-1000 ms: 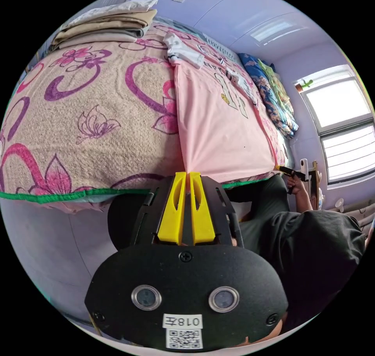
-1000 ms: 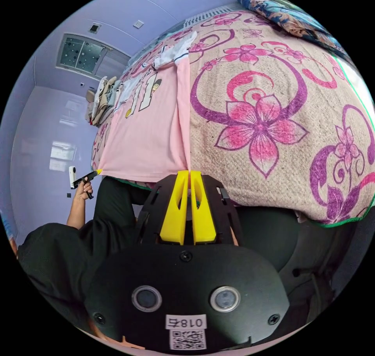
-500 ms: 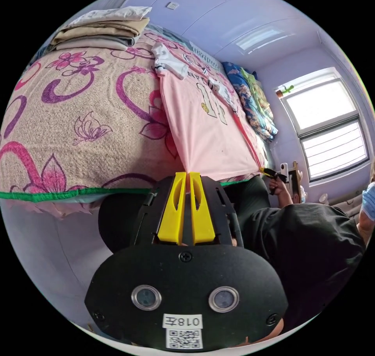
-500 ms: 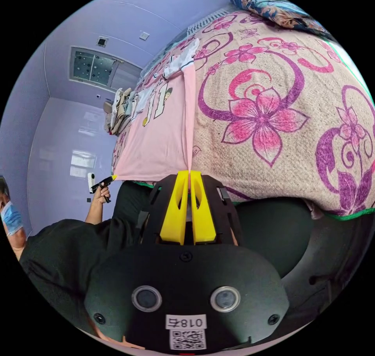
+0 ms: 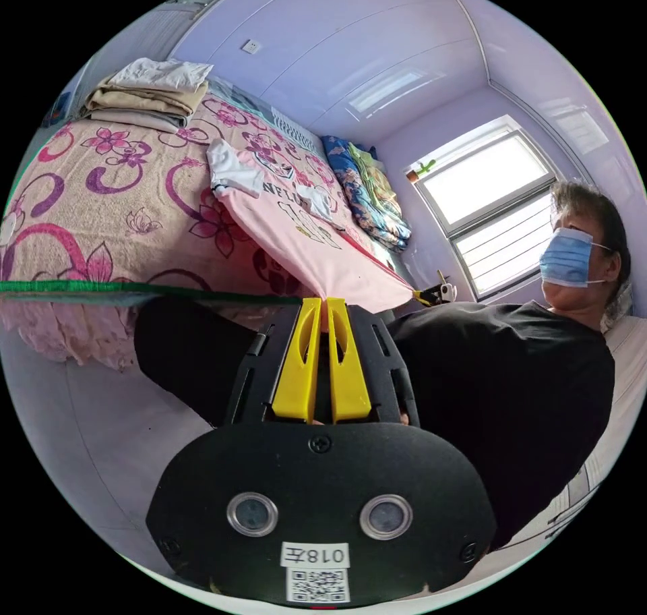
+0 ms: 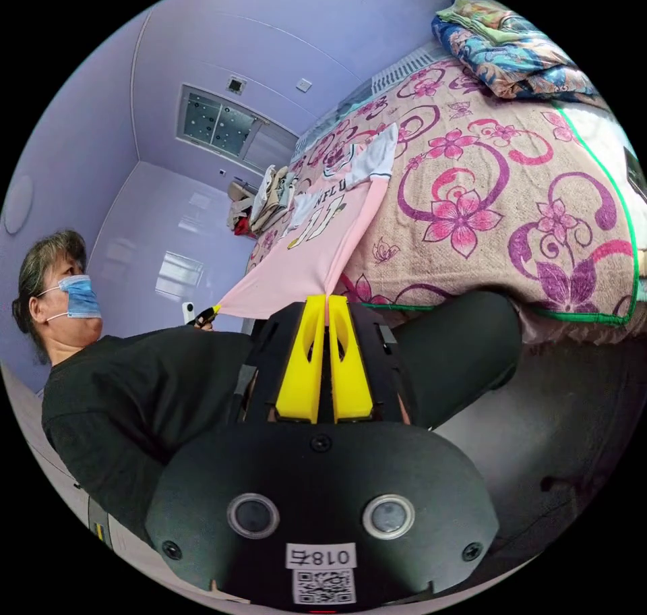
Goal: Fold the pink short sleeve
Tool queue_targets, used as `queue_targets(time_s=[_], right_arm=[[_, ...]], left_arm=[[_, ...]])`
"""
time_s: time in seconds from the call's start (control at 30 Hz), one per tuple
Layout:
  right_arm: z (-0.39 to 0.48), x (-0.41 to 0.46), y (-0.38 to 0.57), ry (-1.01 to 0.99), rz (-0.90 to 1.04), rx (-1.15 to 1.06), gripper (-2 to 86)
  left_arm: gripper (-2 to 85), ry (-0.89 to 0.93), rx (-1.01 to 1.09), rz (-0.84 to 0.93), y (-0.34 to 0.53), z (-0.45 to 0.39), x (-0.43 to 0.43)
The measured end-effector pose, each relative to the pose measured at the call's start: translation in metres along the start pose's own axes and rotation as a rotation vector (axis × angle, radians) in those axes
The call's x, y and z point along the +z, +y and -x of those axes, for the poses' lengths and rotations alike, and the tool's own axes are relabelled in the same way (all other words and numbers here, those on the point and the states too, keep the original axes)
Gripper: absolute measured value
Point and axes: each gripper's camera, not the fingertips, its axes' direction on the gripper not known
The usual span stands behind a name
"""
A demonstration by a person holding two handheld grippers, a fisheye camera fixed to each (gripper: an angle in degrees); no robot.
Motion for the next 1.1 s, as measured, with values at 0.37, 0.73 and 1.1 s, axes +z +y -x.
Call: queue_targets(time_s=[0.37, 0.73, 1.1], right_arm=[[-0.026, 0.016, -0.097, -0.224, -0.17, 0.102, -0.1], [-0.079, 0.124, -0.399, -0.145, -0.317, 0.2, 0.0], [-0.102, 0.151, -0.504, -0.131, -0.299, 0.325, 2.0]], left_arm=[[-1.0, 0.217, -0.157, -0.264, -0.098, 0.092, 0.011], [-1.0, 0.189, -0.297, -0.35, -0.377, 0.223, 0.112], [1.0, 0.053, -0.304, -0.201, -0.486, 0.231, 0.152]])
